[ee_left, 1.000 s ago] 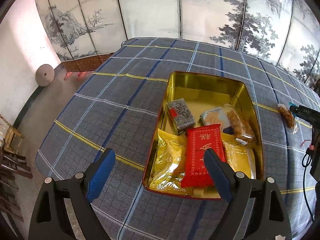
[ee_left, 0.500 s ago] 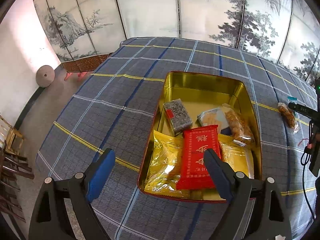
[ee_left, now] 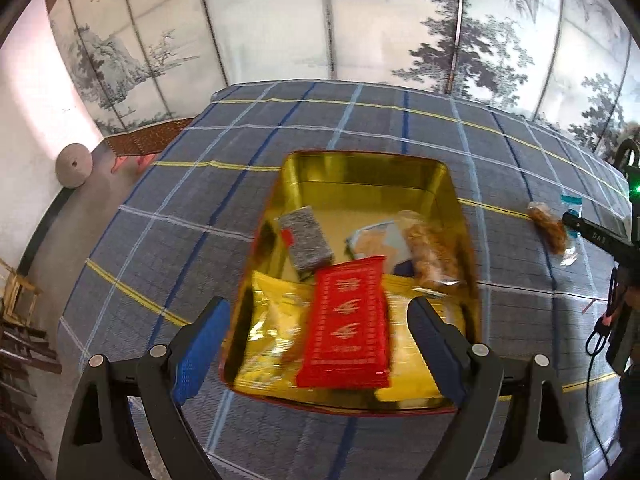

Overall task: Organize snacks
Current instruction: 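Move the left gripper to the small twist bag and grasp it while the right holds the blue packet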

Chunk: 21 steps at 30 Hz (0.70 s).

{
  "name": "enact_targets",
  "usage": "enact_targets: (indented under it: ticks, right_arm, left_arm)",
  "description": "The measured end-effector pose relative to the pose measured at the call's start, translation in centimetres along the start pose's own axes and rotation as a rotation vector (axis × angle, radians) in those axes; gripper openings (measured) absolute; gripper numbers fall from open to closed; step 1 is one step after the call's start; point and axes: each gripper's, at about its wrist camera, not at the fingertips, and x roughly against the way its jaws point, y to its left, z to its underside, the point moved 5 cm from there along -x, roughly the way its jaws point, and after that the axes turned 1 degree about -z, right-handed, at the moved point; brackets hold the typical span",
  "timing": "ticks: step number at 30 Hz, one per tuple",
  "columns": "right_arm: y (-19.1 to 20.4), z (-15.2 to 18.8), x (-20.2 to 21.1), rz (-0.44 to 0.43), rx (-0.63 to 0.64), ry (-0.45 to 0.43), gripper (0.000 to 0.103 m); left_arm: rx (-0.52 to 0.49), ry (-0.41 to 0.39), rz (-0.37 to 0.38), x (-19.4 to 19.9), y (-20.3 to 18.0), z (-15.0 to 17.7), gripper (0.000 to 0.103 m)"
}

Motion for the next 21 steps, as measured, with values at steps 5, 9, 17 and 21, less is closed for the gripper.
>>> enact_targets:
  ticks: [5,9,17,21]
  right_arm:
    - [0.7,1.6,1.3,-0.05,0.003,0.004,0.032]
    - [0.6,2.5,2.6,-0.067,0.015,-0.016,0.032]
    - [-2.4,3.4,4.3,0.046,0.081,-0.067,0.031]
    - [-4.9,3.7,4.3,0.091,0.081,-0.073,0.031]
  left_arm:
    - [-0.04,-0.007,0.031,0.3,-2.5,-0.2,0.088]
    - [-0.071,-0.026,0.063,0.6,-5.3,-0.7,0.088]
    - [-0.147,-0.095,0.127,1.7,-12.4,-1.8,0.088]
    - [-0.18,-0.116,0.148,1.2,-15.7,-2.3,0.088]
